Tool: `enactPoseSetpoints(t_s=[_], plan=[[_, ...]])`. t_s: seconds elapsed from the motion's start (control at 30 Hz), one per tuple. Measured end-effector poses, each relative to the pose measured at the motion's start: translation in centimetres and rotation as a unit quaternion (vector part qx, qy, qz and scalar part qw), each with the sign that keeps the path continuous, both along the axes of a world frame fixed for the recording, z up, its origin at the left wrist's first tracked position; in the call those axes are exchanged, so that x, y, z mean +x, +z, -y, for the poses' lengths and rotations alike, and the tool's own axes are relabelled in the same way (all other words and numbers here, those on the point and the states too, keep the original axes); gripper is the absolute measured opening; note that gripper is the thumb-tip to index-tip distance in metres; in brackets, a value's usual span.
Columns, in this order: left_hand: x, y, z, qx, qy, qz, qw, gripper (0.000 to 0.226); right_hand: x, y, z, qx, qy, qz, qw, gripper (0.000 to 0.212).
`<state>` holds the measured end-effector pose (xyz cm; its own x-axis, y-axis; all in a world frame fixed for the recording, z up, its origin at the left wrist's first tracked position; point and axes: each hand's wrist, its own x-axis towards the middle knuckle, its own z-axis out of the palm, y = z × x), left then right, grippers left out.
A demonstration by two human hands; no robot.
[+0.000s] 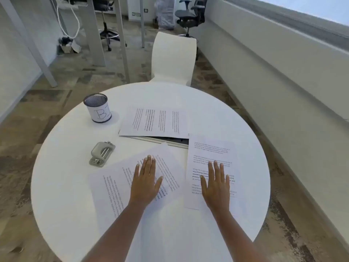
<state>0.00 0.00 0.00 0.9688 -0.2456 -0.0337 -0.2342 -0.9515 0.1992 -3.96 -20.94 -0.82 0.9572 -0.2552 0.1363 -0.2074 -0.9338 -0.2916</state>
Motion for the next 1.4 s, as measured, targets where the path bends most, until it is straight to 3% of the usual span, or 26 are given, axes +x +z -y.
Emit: enactPoseSetpoints(t_s=[0.27, 0.43, 0.53, 0.83, 1.1, 1.17, 1.4], plan=[[-0.6, -2.5, -0.1, 0.007, 0.025, -0.023, 0.999, 0.090, -1.2, -3.3, -0.1, 0.008, -0.017, -0.045, 0.999, 0.067], [-0.4, -4.5, 0.2, 0.011, 0.028, -0.041, 0.999, 0.113, -1.6, -4.1, 0.0, 0.020, -0.024, -0.063, 0.998, 0.066], [-0.3, -5.3, 0.3, 0.003, 0.042, -0.070, 0.997, 0.118, -1.6, -4.6, 0.2, 0.030, -0.026, -0.055, 0.998, 0.053], [-0.9, -3.2, 1.1, -0.012, 0.056, -0.077, 0.995, 0.091, -1.5, -5.4, 0.8, 0.066, -0.012, -0.075, 0.995, 0.050], [-0.8, -3.4, 1.1, 0.050, 0.035, -0.064, 0.996, 0.084, -1.9, -5.5, 0.9, 0.072, -0.003, -0.076, 0.994, 0.051], [-0.6, -3.6, 1.2, 0.054, 0.050, -0.063, 0.995, 0.071, -2.0, -5.5, 1.0, 0.072, 0.002, -0.079, 0.994, 0.051], [0.4, -4.9, 1.0, 0.066, 0.031, -0.146, 0.987, 0.068, -1.9, -4.9, 1.4, 0.081, 0.012, -0.087, 0.993, 0.050]])
